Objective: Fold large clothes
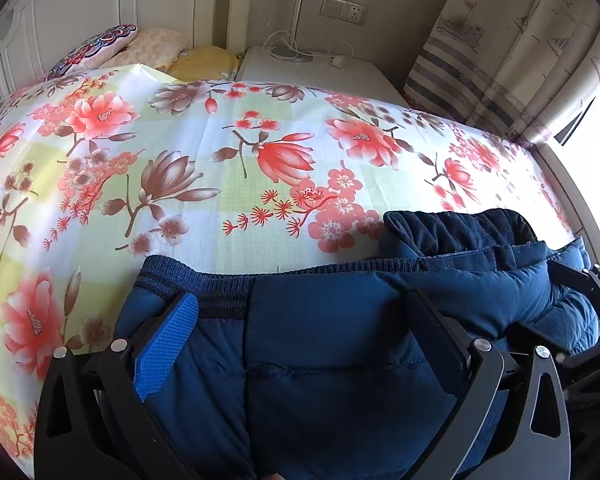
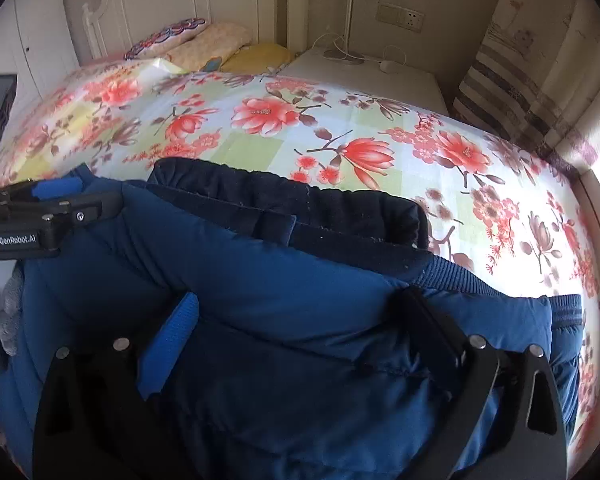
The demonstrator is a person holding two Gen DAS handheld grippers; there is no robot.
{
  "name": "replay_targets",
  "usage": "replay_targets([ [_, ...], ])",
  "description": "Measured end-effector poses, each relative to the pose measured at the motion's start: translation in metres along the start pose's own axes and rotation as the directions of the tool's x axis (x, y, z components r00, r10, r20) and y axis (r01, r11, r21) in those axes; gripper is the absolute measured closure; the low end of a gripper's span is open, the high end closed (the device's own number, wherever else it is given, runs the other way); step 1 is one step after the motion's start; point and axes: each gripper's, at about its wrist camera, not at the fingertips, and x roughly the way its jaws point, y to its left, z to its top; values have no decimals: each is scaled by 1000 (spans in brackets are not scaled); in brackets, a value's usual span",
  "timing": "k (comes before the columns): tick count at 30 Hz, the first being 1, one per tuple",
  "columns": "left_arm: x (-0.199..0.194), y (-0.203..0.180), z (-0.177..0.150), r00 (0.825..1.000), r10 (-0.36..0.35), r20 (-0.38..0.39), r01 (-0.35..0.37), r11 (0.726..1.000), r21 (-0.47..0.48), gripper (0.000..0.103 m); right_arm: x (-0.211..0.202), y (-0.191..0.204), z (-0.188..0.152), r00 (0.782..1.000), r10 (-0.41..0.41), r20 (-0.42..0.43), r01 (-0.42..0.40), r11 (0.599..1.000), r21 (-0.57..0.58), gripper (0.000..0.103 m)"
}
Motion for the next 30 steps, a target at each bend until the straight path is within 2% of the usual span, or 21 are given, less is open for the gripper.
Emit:
replay_targets([
  [1, -1, 1, 0, 1000, -6, 3, 6, 1000, -3, 4, -3, -3, -1, 1000, 17, 7, -18, 1000, 14, 7],
  [2, -1, 1, 0, 1000, -12, 4, 12, 1000, -6, 4, -10, -10, -3, 999, 36, 24, -37, 998, 45, 15],
  [3, -3, 3, 1, 1000, -28, 4, 28, 1000, -15, 4, -19, -19, -5, 999, 24, 38, -26, 997, 71, 18],
  [4, -7, 6, 1, 999, -34, 11, 35, 999, -27, 4, -31, -28, -8, 998, -8, 63, 1, 995, 98, 19],
  [6, -29, 7, -3, 998, 25, 62, -23, 999, -43, 4, -50, -45, -18, 996, -47, 80, 37, 992, 124, 18],
  [7, -52, 2, -12, 992, 54, 116, -52, 998, -28, 4, -61, -55, -28, 995, -62, 75, 51, 990, 131, 18],
  [9, -80, -6, -32, 988, 58, 141, -60, 998, 10, 4, -79, -62, -47, 993, -97, 71, 87, 988, 126, 18],
  [12, -100, -18, -65, 987, 57, 152, -64, 997, 38, 4, -100, -61, -80, 993, -80, 83, 72, 993, 94, 9],
  [15, -77, -19, -91, 985, 139, 100, -146, 987, 68, 4, -82, -56, -101, 997, -73, 28, 72, 996, 50, 5],
  [17, -70, -8, -92, 990, 83, 116, -87, 996, 25, 4, -69, -64, -106, 999, -20, 42, 16, 996, 85, 2],
  [18, -69, -5, -90, 991, 81, 105, -82, 997, 6, 4, -67, -67, -106, 999, -6, 38, 2, 996, 94, 2],
  [23, -70, -11, -91, 986, 137, 100, -140, 990, 29, 4, -71, -69, -106, 998, 15, 54, -21, 994, 104, 2],
  [24, -74, -12, -91, 978, 181, 107, -184, 983, 19, 4, -75, -68, -107, 998, -3, 61, -3, 994, 108, 5],
  [25, -87, -19, -93, 958, 251, 136, -254, 967, 3, 5, -88, -61, -111, 994, -65, 85, 56, 993, 102, 9],
  [26, -101, -28, -98, 955, 244, 171, -247, 969, -1, 5, -101, -55, -118, 990, -81, 117, 71, 994, 86, 9],
  [28, -126, -54, -113, 965, 160, 209, -172, 984, 43, 4, -128, -34, -131, 983, -31, 184, 26, 999, 30, 8],
  [30, -133, -79, -129, 967, 143, 212, -164, 982, 88, 4, -143, -14, -146, 978, -5, 209, 10, 1000, -23, 6],
])
